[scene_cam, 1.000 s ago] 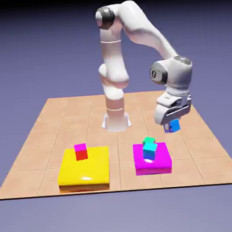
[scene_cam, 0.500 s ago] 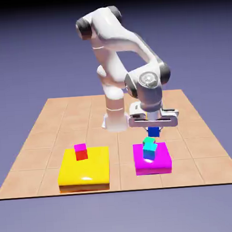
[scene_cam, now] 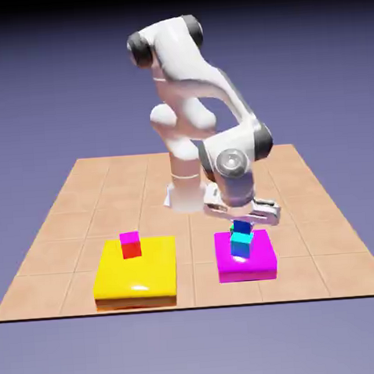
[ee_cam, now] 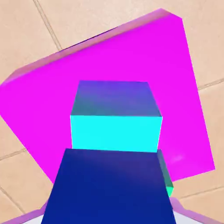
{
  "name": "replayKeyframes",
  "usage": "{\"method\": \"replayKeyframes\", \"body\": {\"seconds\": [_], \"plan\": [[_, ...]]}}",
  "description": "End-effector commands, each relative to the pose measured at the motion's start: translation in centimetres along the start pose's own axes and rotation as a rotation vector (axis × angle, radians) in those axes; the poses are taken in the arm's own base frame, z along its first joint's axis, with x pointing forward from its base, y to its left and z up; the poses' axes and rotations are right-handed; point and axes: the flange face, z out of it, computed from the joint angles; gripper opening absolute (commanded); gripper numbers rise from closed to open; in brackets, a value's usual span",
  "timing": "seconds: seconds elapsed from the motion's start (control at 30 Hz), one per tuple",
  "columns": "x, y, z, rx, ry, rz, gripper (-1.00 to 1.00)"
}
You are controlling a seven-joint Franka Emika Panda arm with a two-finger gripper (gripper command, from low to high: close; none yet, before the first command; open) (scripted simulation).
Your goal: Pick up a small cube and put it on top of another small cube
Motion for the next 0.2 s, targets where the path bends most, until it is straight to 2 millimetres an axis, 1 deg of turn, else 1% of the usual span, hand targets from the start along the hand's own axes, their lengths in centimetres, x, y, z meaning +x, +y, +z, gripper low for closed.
{"method": "replayKeyframes", "body": {"seconds": [0.0,0.17], "plan": [[0.06,-0.02,0.26,-0.002,0.003,0.001,-1.00],[0.23,-0.08,1.18,0.002,0.007,0.003,-1.00]]}}
